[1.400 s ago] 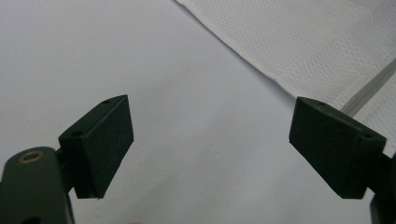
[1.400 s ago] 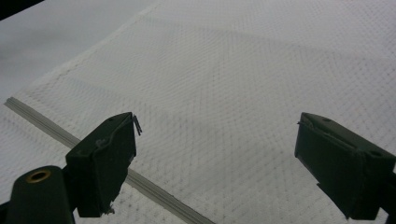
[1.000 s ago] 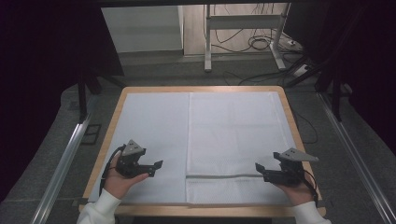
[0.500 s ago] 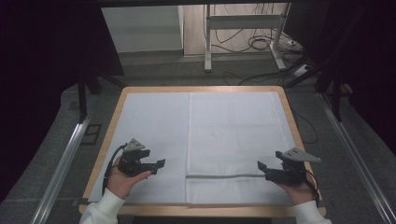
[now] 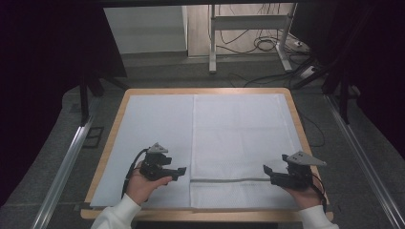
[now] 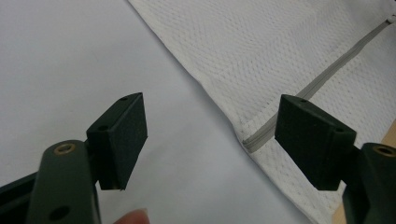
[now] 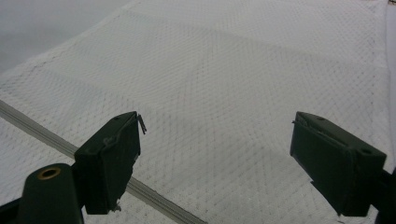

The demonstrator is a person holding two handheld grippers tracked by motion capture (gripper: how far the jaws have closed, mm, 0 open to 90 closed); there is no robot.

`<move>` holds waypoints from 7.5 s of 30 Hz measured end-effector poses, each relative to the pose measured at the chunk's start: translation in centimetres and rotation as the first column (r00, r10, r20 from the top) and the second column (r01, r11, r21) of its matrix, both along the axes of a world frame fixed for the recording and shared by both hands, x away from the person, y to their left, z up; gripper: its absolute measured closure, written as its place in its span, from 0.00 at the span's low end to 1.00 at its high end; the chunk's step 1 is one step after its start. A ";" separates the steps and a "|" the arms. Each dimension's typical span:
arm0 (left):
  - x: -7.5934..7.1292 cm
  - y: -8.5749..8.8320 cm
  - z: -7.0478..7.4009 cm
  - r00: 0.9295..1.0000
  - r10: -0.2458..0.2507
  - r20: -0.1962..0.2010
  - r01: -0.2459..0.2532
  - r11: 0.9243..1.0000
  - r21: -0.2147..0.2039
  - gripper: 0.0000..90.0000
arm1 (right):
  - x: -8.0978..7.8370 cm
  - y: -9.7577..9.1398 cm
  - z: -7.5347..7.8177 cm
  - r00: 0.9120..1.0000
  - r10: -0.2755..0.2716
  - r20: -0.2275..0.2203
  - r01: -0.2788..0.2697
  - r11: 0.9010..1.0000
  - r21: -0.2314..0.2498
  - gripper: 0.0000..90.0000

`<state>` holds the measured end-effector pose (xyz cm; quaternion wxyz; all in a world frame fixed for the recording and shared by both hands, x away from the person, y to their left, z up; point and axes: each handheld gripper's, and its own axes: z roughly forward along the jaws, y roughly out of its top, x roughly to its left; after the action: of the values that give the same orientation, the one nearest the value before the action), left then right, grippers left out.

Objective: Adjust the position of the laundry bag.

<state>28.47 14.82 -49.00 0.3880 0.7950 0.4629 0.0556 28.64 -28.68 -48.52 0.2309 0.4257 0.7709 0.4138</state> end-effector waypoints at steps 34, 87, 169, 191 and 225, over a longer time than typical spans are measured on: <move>1.6 -4.8 -3.2 0.985 -0.026 -0.170 0.031 0.999 0.025 0.51 | -0.1 0.1 -0.1 1.000 -0.021 0.023 0.023 0.998 -0.056 0.18; 1.3 -5.6 -3.6 0.994 -0.072 -0.081 0.078 0.995 0.070 0.98 | 3.8 -5.3 2.2 0.965 -0.180 -0.190 0.168 0.983 -0.078 0.29; 1.3 -4.4 -2.8 0.996 -0.071 -0.063 0.072 0.997 0.020 0.99 | 4.6 -7.2 -0.4 0.916 -0.170 -0.365 0.160 0.985 -0.057 0.98; 0.7 -1.0 -2.2 0.998 -0.037 -0.054 0.037 0.999 0.005 0.99 | 4.8 -4.4 -0.8 0.923 -0.102 -0.372 0.100 0.995 -0.025 0.98; -0.3 4.4 -2.6 0.997 0.030 -0.073 -0.031 0.999 -0.011 0.99 | 4.9 0.4 -1.5 0.932 -0.020 -0.362 0.013 1.000 -0.022 0.98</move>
<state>28.20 19.17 -51.65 0.3749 0.7870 0.4892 0.0295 33.56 -28.24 -50.04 0.0924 0.4988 0.8006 0.3188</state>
